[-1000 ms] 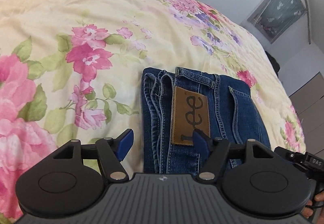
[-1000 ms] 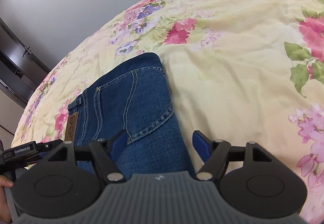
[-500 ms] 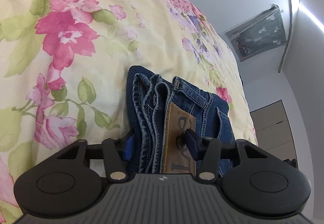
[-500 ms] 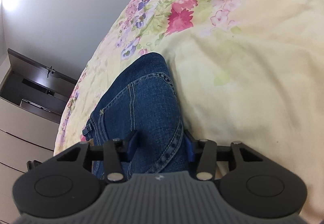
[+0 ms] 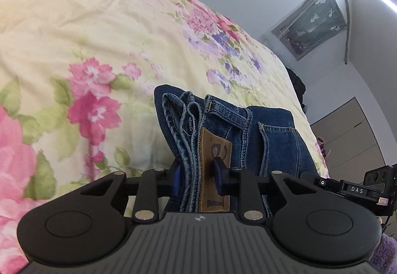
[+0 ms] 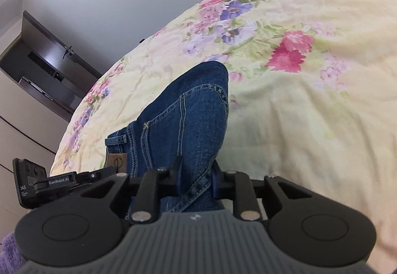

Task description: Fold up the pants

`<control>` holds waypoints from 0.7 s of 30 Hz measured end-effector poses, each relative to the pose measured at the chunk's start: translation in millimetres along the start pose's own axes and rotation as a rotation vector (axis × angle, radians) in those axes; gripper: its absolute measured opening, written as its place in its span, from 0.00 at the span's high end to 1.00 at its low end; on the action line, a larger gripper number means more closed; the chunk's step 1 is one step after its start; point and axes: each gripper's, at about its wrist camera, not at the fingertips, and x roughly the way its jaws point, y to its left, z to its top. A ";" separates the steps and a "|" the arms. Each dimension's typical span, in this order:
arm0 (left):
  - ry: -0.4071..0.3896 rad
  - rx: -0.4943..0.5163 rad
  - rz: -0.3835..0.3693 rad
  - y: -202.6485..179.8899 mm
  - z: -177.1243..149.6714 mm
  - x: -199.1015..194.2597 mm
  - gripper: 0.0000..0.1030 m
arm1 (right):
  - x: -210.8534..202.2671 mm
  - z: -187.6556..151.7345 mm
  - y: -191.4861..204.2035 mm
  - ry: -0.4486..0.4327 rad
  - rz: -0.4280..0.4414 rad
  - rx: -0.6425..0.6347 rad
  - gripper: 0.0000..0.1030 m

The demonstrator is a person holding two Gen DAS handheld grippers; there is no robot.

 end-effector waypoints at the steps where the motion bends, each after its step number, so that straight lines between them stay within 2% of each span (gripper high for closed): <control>1: -0.003 0.015 0.017 1.8 5.5 -12.2 0.72 | 1.4 -0.9 9.7 0.003 0.016 -0.004 0.84; 5: -0.012 0.070 0.098 14.2 26.4 -63.3 0.72 | 22.3 -8.6 50.9 0.020 0.087 -0.004 0.84; 10: -0.025 0.077 0.201 43.4 38.8 -109.8 0.72 | 68.1 -23.4 97.1 0.058 0.168 0.025 0.84; 16: -0.042 0.041 0.256 90.9 43.4 -133.1 0.72 | 120.6 -37.4 140.7 0.101 0.207 0.023 0.84; 21: -0.035 0.005 0.263 131.6 40.4 -133.5 0.72 | 158.5 -42.5 160.4 0.145 0.189 0.005 0.84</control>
